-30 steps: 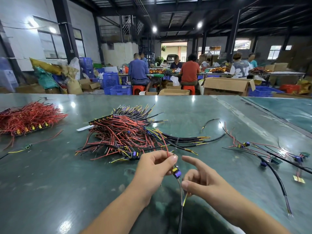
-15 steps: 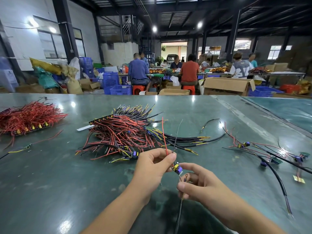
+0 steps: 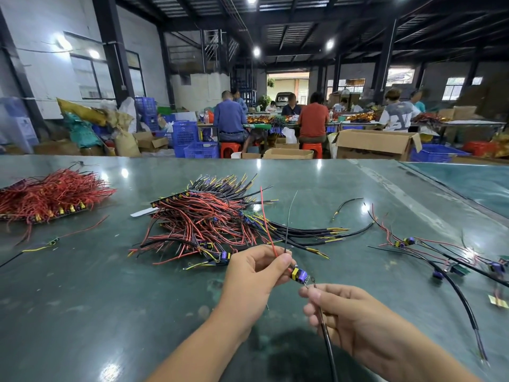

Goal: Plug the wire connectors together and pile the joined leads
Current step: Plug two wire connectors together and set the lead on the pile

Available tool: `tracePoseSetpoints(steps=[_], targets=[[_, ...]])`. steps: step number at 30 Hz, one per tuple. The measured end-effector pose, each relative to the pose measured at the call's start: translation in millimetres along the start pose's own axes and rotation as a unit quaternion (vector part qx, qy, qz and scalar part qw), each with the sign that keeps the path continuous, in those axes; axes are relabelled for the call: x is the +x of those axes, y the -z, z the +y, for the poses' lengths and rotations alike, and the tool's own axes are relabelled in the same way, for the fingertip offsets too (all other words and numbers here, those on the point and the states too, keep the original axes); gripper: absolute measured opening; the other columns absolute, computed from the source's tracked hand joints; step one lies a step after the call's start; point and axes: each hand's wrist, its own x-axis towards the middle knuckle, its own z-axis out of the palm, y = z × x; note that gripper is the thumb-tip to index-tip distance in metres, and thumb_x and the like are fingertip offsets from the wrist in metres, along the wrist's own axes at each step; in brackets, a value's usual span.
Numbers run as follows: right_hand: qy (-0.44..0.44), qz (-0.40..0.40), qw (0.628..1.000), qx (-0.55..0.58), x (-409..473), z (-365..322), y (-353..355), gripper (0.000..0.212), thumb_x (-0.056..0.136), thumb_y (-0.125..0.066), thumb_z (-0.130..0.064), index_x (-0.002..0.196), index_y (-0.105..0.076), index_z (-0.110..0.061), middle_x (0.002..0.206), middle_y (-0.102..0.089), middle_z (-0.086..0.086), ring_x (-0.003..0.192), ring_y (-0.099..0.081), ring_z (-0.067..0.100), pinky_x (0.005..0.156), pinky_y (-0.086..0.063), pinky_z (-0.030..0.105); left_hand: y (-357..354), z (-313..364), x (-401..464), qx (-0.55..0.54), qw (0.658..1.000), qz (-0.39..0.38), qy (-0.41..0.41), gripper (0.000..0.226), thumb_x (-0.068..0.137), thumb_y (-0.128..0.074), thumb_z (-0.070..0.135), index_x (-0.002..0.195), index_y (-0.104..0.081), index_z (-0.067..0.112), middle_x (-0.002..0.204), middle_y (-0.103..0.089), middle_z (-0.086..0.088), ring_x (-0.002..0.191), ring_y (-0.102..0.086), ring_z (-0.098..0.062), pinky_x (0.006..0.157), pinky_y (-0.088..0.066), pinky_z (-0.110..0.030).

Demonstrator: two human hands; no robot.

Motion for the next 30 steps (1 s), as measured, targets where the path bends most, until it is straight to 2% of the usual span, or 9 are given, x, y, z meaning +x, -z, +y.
tracePoseSetpoints(steps=[2, 5, 8, 10, 16, 23, 27, 30], targets=[[-0.008, -0.015, 1.000, -0.020, -2.8, -0.8, -1.1, 0.022, 0.063, -0.076, -0.020, 0.079, -0.075, -0.005, 0.068, -0.064, 0.012, 0.050, -0.060, 0.017, 0.050, -0.052, 0.021, -0.2, 0.3, -0.2, 0.000, 1.000, 0.002, -0.006, 0.009, 0.087, -0.064, 0.004, 0.081, -0.070, 0.007, 0.072, -0.072, -0.003, 0.065, -0.066, -0.006, 0.059, -0.051, -0.016], [0.023, -0.008, 0.991, -0.128, -3.0, 0.1, -3.3, 0.026, 0.072, -0.071, -0.026, 0.085, -0.071, -0.003, 0.064, -0.062, 0.010, 0.049, -0.054, 0.014, 0.049, -0.045, 0.018, 0.3, 0.5, -0.8, 0.020, 1.000, 0.001, -0.013, 0.012, 0.088, -0.063, 0.008, 0.078, -0.069, 0.008, 0.070, -0.071, -0.003, 0.061, -0.062, -0.006, 0.059, -0.050, -0.017], [0.079, 0.000, 0.970, -0.230, -1.9, 1.5, -5.6, 0.019, 0.089, -0.061, -0.019, 0.089, -0.068, -0.002, 0.059, -0.060, 0.006, 0.047, -0.050, 0.012, 0.049, -0.040, 0.017, 1.5, 0.5, -0.1, 0.068, 0.997, 0.021, -0.032, 0.016, 0.090, -0.062, 0.012, 0.076, -0.068, 0.010, 0.069, -0.070, 0.000, 0.055, -0.053, -0.003, 0.053, -0.044, -0.016], [0.096, -0.005, 0.961, -0.258, -2.1, 0.8, -5.8, 0.017, 0.091, -0.059, -0.017, 0.087, -0.069, -0.005, 0.058, -0.059, 0.005, 0.048, -0.050, 0.013, 0.050, -0.041, 0.018, 3.2, 1.5, 1.7, 0.064, 0.996, 0.045, -0.047, 0.017, 0.090, -0.061, 0.013, 0.074, -0.067, 0.010, 0.069, -0.070, 0.000, 0.052, -0.047, -0.003, 0.051, -0.041, -0.015], [0.108, -0.025, 0.951, -0.289, -5.4, -4.7, -4.1, 0.016, 0.092, -0.058, -0.016, 0.087, -0.069, -0.005, 0.060, -0.060, 0.005, 0.050, -0.051, 0.015, 0.054, -0.042, 0.020, 5.5, 9.6, 7.2, -0.064, 0.986, 0.132, -0.075, 0.014, 0.089, -0.061, 0.006, 0.076, -0.066, 0.009, 0.067, -0.069, -0.003, 0.049, -0.048, -0.002, 0.049, -0.042, -0.013], [0.076, -0.053, 0.950, -0.297, -12.8, -15.7, -1.2, 0.016, 0.095, -0.054, -0.016, 0.088, -0.068, -0.011, 0.061, -0.056, 0.005, 0.040, -0.048, 0.015, 0.045, -0.035, 0.018, 20.8, 28.7, 14.0, -0.209, 0.944, 0.227, -0.119, 0.013, 0.090, -0.059, 0.009, 0.079, -0.065, 0.011, 0.070, -0.069, 0.002, 0.053, -0.054, 0.000, 0.054, -0.048, -0.010], [0.067, -0.035, 0.943, -0.324, -12.9, -21.4, 10.4, 0.017, 0.096, -0.053, -0.015, 0.090, -0.065, -0.004, 0.059, -0.055, 0.001, 0.039, -0.046, 0.012, 0.044, -0.034, 0.018, 31.6, 35.7, 18.2, -0.227, 0.924, 0.274, -0.136, 0.010, 0.090, -0.060, 0.010, 0.082, -0.067, 0.011, 0.071, -0.070, 0.002, 0.057, -0.056, -0.001, 0.057, -0.048, -0.010], [0.077, 0.021, 0.930, -0.358, -12.7, -21.5, 25.5, 0.018, 0.097, -0.050, -0.013, 0.090, -0.062, -0.001, 0.057, -0.054, 0.000, 0.039, -0.044, 0.011, 0.045, -0.030, 0.021, 54.0, 43.2, 26.7, -0.253, 0.901, 0.320, -0.148, 0.009, 0.091, -0.060, 0.012, 0.083, -0.063, 0.013, 0.066, -0.070, 0.006, 0.058, -0.059, 0.000, 0.061, -0.049, -0.009]])
